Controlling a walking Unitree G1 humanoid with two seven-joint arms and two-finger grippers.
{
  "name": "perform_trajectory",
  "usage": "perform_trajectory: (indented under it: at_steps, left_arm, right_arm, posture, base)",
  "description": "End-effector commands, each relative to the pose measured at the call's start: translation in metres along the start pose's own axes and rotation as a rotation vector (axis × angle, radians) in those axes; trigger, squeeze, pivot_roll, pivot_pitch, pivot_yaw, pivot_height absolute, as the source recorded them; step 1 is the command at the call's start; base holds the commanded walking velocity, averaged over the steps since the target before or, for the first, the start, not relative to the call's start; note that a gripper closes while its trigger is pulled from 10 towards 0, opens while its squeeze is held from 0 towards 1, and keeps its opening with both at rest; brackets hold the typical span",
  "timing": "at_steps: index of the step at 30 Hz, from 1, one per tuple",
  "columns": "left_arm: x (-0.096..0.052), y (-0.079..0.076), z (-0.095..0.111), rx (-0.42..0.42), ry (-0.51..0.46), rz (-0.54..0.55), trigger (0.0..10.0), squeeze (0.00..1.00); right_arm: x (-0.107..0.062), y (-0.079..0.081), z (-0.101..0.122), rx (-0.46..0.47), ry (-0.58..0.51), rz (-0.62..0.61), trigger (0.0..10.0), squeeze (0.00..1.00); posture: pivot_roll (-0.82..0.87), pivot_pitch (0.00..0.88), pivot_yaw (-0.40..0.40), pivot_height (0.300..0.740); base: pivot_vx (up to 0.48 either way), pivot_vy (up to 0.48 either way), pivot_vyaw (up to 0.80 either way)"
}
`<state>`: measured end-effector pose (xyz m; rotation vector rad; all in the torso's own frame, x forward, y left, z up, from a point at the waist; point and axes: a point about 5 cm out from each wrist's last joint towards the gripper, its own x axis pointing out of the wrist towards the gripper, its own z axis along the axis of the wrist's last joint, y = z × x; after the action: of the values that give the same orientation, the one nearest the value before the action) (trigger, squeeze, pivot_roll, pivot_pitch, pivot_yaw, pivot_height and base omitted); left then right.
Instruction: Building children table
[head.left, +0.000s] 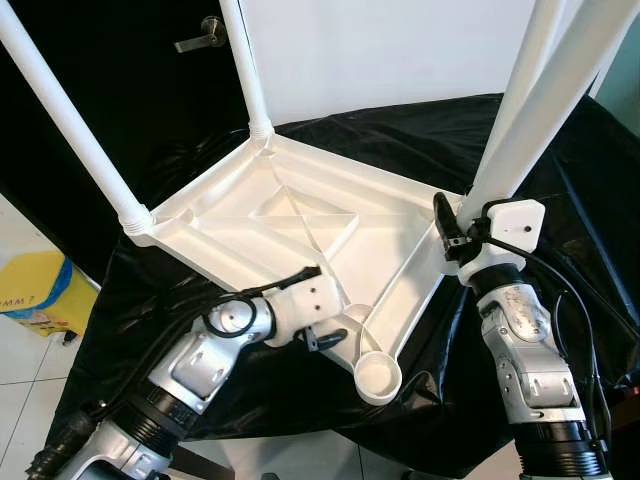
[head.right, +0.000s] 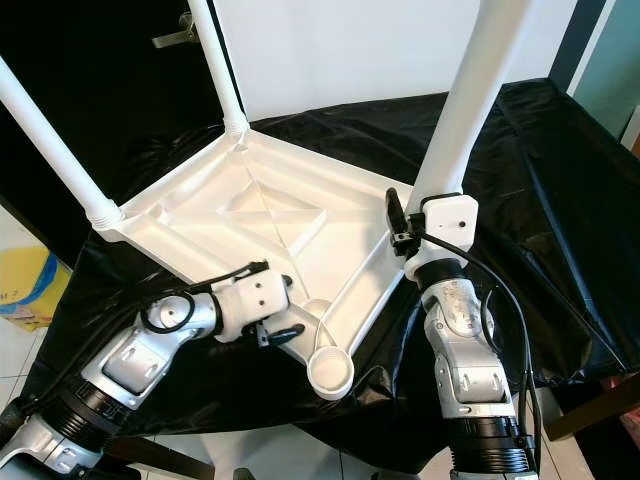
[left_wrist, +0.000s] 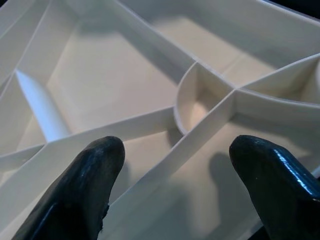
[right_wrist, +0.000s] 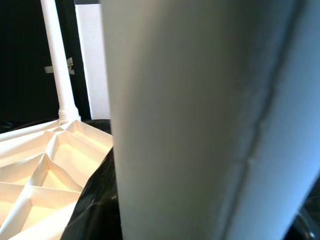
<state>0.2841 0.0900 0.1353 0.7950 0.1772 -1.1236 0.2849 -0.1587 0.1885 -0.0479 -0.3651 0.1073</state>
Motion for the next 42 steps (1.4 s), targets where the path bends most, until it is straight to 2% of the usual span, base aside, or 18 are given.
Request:
perform_trajectory:
  at_steps: [1,2,4,8,12,18,21,24,32,35,37,40,41,42]
  left_arm:
    - [-0.006,0.009,-0.017,0.004,0.080,0.004,10.0,0.00]
    - [-0.006,0.009,-0.017,0.004,0.080,0.004,10.0,0.00]
    - [-0.009,0.024,-0.037,0.013,0.179,0.011,10.0,0.00]
    - [-0.007,0.026,-0.038,0.013,0.182,0.007,10.0,0.00]
    - [0.004,0.030,-0.042,0.004,0.223,-0.034,10.0,0.00]
    - [0.013,0.038,-0.038,-0.096,0.181,-0.073,10.0,0.00]
    - [0.017,0.035,-0.036,-0.187,0.134,-0.148,10.0,0.00]
    - [0.019,0.030,-0.042,-0.199,0.141,-0.196,10.0,0.00]
    - [0.023,0.026,-0.047,-0.243,0.152,-0.243,10.0,0.00]
    - [0.025,0.028,-0.051,-0.256,0.191,-0.243,10.0,0.00]
    - [0.027,0.031,-0.058,-0.248,0.255,-0.216,10.0,0.00]
    - [0.028,0.032,-0.060,-0.252,0.269,-0.210,10.0,0.00]
    - [0.029,0.033,-0.059,-0.264,0.270,-0.201,9.9,0.00]
    - [0.030,0.035,-0.058,-0.274,0.262,-0.195,8.7,0.00]
  right_arm:
    - [-0.001,0.002,0.003,0.004,-0.016,0.001,10.0,0.00]
    - [-0.001,0.002,0.003,0.004,-0.016,0.001,10.0,0.00]
    - [0.001,0.003,0.002,0.010,-0.021,-0.006,10.0,0.00]
    - [0.001,0.003,0.002,0.012,-0.023,-0.006,10.0,0.00]
    - [0.004,0.005,0.002,0.018,-0.027,-0.007,10.0,0.00]
    - [0.006,0.005,0.003,0.018,-0.033,-0.006,10.0,0.00]
    - [0.006,0.005,0.003,0.017,-0.032,-0.005,10.0,0.00]
    - [0.005,0.005,0.004,0.015,-0.034,-0.005,10.0,0.00]
    - [0.002,0.005,0.004,0.011,-0.031,-0.010,10.0,0.00]
    - [0.000,0.005,0.004,0.009,-0.027,-0.011,10.0,0.00]
    - [-0.002,0.006,0.005,0.010,-0.024,-0.016,10.0,0.00]
    - [-0.003,0.006,0.005,0.011,-0.022,-0.018,10.0,0.00]
    - [-0.005,0.007,0.005,0.012,-0.020,-0.020,10.0,0.00]
    - [-0.006,0.007,0.005,0.013,-0.018,-0.021,10.0,0.00]
  posture:
    - [-0.16,0.039,0.101,0.740]
    - [-0.16,0.039,0.101,0.740]
    - [-0.15,0.032,0.104,0.740]
    - [-0.15,0.032,0.104,0.740]
    - [-0.15,0.027,0.105,0.740]
    - [-0.15,0.029,0.102,0.740]
    - [-0.15,0.029,0.102,0.740]
    - [-0.16,0.036,0.106,0.740]
    - [-0.17,0.055,0.117,0.740]
    - [-0.18,0.066,0.128,0.740]
    - [-0.19,0.074,0.135,0.740]
    - [-0.19,0.081,0.141,0.740]
    - [-0.20,0.085,0.146,0.740]
    - [-0.20,0.087,0.147,0.740]
  base:
    - [0.000,0.000,0.00]
    - [0.000,0.000,0.00]
    - [0.000,0.000,0.00]
    - [0.000,0.000,0.00]
    - [0.000,0.000,0.00]
    - [0.000,0.000,0.00]
    - [0.000,0.000,0.00]
    - [0.000,0.000,0.00]
    - [0.000,0.000,0.00]
    - [0.000,0.000,0.00]
    - [0.000,0.000,0.00]
    - [0.000,0.000,0.00]
    - [0.000,0.000,0.00]
    - [0.000,0.000,0.00]
